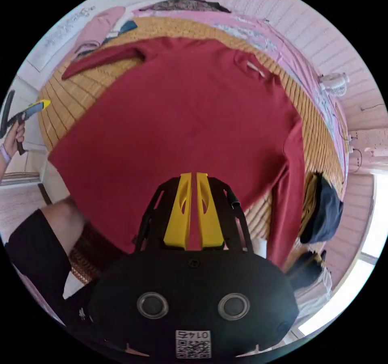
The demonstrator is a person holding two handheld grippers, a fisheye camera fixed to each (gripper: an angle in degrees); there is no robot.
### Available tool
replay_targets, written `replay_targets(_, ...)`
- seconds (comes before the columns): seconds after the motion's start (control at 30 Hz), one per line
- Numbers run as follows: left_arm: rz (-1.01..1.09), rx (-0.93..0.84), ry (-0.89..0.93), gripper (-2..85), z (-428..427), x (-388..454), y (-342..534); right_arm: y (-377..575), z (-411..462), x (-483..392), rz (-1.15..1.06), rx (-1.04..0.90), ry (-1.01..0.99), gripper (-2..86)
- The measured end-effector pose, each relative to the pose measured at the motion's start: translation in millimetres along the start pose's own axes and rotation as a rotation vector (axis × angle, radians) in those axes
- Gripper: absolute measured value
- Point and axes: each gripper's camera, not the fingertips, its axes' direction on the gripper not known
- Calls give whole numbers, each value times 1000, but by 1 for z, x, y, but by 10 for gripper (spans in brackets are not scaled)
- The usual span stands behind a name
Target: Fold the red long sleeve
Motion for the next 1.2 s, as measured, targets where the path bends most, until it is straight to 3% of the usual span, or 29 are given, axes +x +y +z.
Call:
replay_targets(0.1, 31, -145, 139, 52, 29, 58, 26, 82, 19, 5, 100, -251, 49, 60)
replay_targets(0.2, 37, -247, 108, 69, 53, 94, 44, 128, 30, 24, 243, -336, -72, 69)
replay_targets(0.33, 131, -407, 0, 71, 87, 124, 46, 156, 30, 39, 298, -252, -157, 70)
replay_targets(0.5, 277, -450, -103, 66, 102, 154, 49, 196, 29, 59, 398, -174, -254, 62)
replay_targets(0.7, 462, -384, -231, 65, 111, 191, 75, 239, 18, 41, 351, -58, -167, 60)
replay_targets(0.97, 481, -312, -228, 52, 118, 204, 97, 304, 10, 41, 426, 75, -197, 59)
replay_targets(1.2, 396, -177, -175, 52, 108, 204, 130, 395, -15, 42, 597, 360, -270, 95)
